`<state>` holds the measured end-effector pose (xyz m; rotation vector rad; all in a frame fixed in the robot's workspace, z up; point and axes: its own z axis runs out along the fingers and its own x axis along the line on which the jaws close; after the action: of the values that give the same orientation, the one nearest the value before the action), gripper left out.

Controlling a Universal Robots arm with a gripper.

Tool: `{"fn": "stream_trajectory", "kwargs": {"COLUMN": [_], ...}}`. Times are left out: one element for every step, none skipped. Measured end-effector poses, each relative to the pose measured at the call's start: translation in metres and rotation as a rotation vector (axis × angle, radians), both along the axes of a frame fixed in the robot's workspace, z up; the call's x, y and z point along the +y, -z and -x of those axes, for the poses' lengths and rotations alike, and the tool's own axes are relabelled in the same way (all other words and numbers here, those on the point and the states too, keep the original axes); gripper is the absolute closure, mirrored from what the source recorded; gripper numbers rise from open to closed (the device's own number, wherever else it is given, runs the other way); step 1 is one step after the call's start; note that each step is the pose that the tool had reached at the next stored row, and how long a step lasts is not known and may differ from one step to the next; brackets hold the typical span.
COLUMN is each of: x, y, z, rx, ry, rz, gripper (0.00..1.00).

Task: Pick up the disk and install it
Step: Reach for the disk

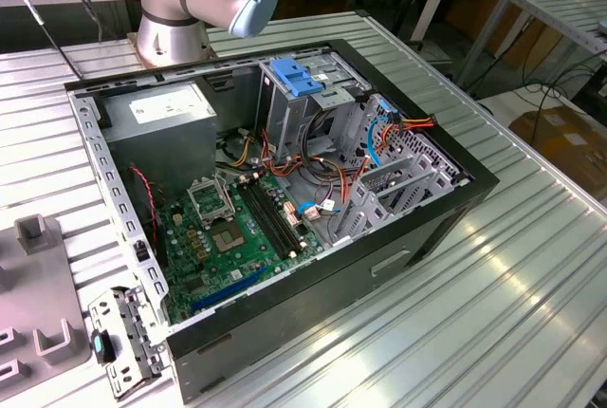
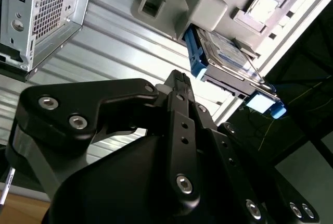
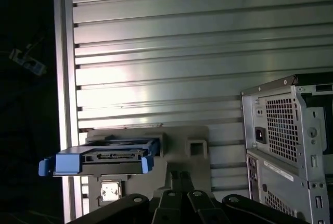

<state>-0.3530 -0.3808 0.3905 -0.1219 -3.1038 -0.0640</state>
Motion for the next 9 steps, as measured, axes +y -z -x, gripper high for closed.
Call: {"fn": "stream_trajectory", "kwargs": {"x": [0.0003,0.0006,0.0009,0.0011,0.0014,0.0018,0.0020,0.0022,0.0026], "y": [0.0000,0.0001,0.0001,0.0002,0.0002,0.0003,0.0003,0.0003,0.0004], "z": [0.0026,0.0065,0.0094,0.0118,0.0152,0.0197,0.0219,0.0242,0.0279], "rx": [0.0000,0.0000,0.0001,0.0001,0.0002,0.0001,0.0001,0.0001,0.0001], "ry": [0.000,0.000,0.000,0.000,0.000,0.000,0.000,0.000,0.000], "rz": [0.0000,0.0000,0.0000,0.0000,0.0001,0.0001,0.0000,0.0001,0.0000], "gripper": [0.89,0.89,0.89,0.89,0.89,0.89,0.89,0.89,0.89]}}
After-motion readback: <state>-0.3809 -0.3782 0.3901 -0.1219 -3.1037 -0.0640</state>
